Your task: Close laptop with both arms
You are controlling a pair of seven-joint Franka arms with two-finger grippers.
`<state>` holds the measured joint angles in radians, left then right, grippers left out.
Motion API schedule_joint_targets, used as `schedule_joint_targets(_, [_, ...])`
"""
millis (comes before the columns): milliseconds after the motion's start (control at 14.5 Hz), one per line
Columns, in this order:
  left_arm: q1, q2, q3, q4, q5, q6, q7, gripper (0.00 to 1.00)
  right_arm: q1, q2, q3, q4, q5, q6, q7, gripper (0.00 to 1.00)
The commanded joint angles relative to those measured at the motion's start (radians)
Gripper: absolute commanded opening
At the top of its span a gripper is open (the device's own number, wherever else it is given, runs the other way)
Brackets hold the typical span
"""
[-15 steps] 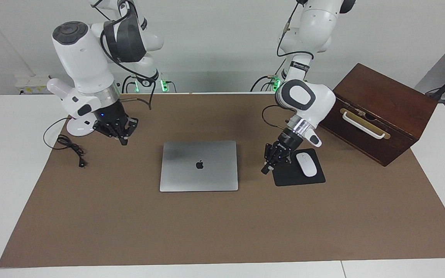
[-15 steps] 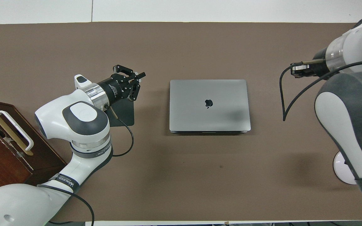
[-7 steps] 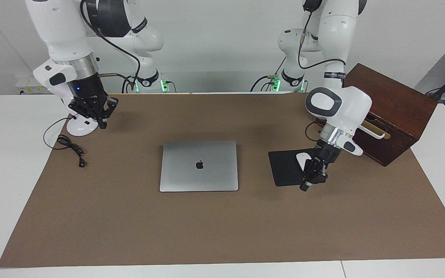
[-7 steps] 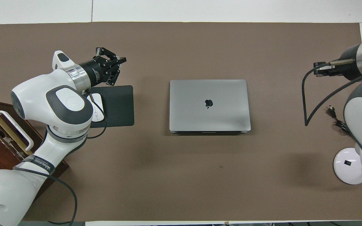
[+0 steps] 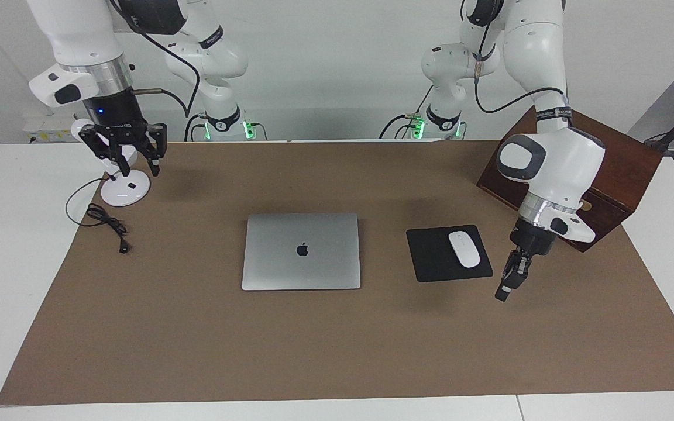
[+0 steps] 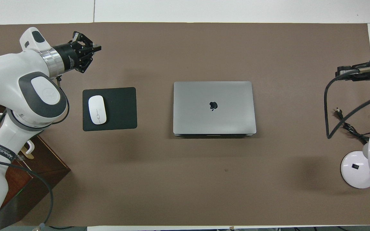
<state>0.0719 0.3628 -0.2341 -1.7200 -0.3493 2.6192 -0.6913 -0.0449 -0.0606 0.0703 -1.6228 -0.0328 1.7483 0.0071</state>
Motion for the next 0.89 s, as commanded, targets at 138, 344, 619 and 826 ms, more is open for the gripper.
schedule_joint_targets(138, [0.029,0.004,0.001,0.152,0.275,-0.324,0.012,0.0,-0.013,-0.01,0.0,0.072,-0.005,-0.066,-0.022,1.0])
schedule_joint_targets(344, [0.034,-0.096,0.002,0.138,0.355,-0.558,0.018,0.0,-0.01,-0.01,-0.012,0.08,-0.006,-0.069,-0.027,1.0])
schedule_joint_targets(619, [0.051,-0.2,0.003,0.134,0.355,-0.841,0.163,0.0,-0.027,-0.027,-0.01,0.066,-0.002,-0.078,-0.042,1.0])
schedule_joint_targets(826, [0.063,-0.307,0.002,0.089,0.354,-0.951,0.226,0.0,-0.038,-0.047,-0.01,0.04,-0.001,-0.089,-0.042,1.0])
